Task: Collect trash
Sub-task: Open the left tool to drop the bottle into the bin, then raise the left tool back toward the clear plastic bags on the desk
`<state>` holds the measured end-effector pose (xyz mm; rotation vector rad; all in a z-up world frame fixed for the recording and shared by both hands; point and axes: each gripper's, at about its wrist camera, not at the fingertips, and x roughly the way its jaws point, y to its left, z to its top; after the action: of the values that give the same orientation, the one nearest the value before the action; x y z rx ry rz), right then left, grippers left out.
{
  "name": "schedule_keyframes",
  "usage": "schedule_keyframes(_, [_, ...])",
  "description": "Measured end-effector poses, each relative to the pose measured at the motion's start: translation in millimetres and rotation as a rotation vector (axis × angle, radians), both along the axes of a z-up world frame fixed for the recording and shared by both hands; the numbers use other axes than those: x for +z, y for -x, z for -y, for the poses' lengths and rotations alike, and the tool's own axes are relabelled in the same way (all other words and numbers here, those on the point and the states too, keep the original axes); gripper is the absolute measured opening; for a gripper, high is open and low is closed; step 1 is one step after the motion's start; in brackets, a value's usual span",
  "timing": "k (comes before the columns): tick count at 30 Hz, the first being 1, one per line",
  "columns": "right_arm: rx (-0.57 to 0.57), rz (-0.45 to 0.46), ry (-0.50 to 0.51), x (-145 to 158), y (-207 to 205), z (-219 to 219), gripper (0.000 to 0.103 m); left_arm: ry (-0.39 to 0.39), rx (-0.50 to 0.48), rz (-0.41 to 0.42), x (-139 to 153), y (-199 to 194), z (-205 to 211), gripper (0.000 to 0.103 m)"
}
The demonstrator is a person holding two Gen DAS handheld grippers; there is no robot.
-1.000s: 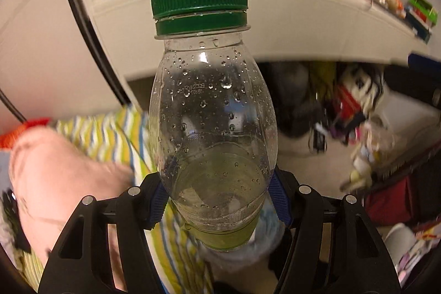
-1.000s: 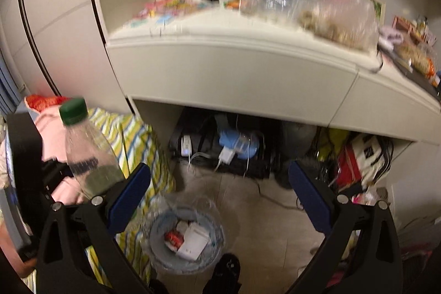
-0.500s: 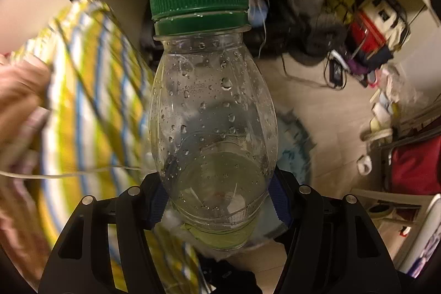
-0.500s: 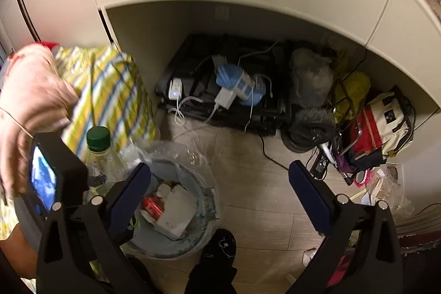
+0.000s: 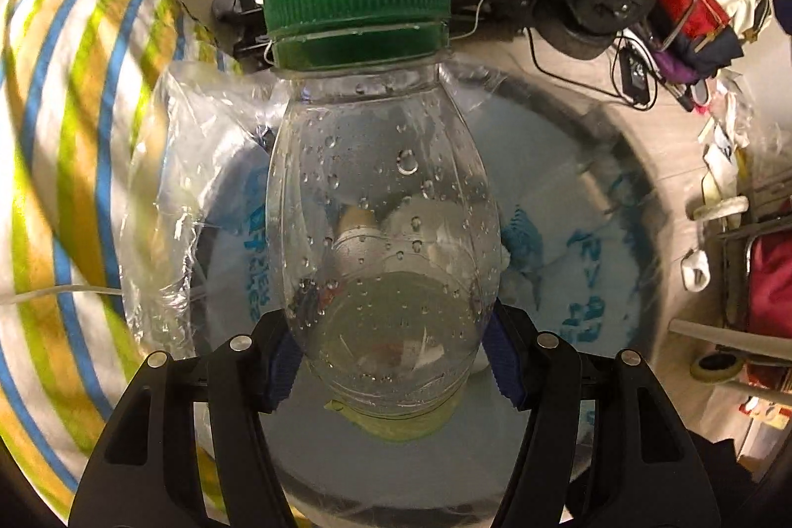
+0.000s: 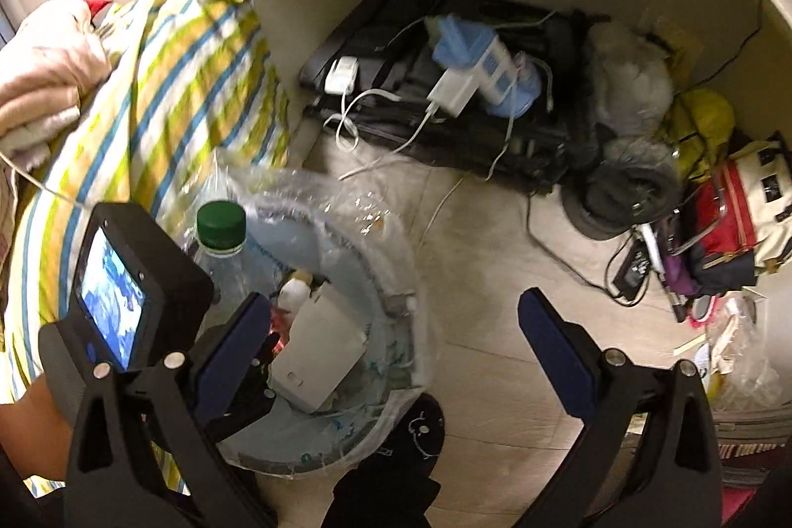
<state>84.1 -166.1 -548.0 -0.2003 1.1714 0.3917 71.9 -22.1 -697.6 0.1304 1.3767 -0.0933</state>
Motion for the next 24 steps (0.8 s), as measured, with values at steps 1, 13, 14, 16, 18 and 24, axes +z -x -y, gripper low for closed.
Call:
schedule_keyframes(1, [0.007,-0.007,-0.001,-4.4,0.0,-1.3,0.097,-0.003,-0.002,-0.007,-1.0,-0.3,0.9,0.061])
schedule_keyframes(13, [0.032,-0.025,0.010,23.4,2.2,1.3,0.097,-0.033,0.005,-0.027,54.4,-1.6,-8.9,0.084])
schedule_keyframes(14, [0.031,-0.024,0.008,31.7,3.5,2.9,0.097,-0.038,0.002,-0.021,66.1,-0.8,-9.5,0.084])
schedule_keyframes(16, [0.022,-0.024,-0.003,56.7,5.8,7.3,0.097,-0.044,0.004,-0.002,99.9,-0.4,-12.3,0.089])
schedule_keyframes(18, [0.000,-0.018,-0.020,83.4,5.8,12.4,0.097,-0.039,0.018,0.025,137.1,-2.1,-14.5,0.096])
schedule_keyframes(24, [-0.117,0.072,-0.056,194.1,-4.5,33.4,0.097,-0.044,0.000,0.161,263.2,-16.4,-6.2,0.097])
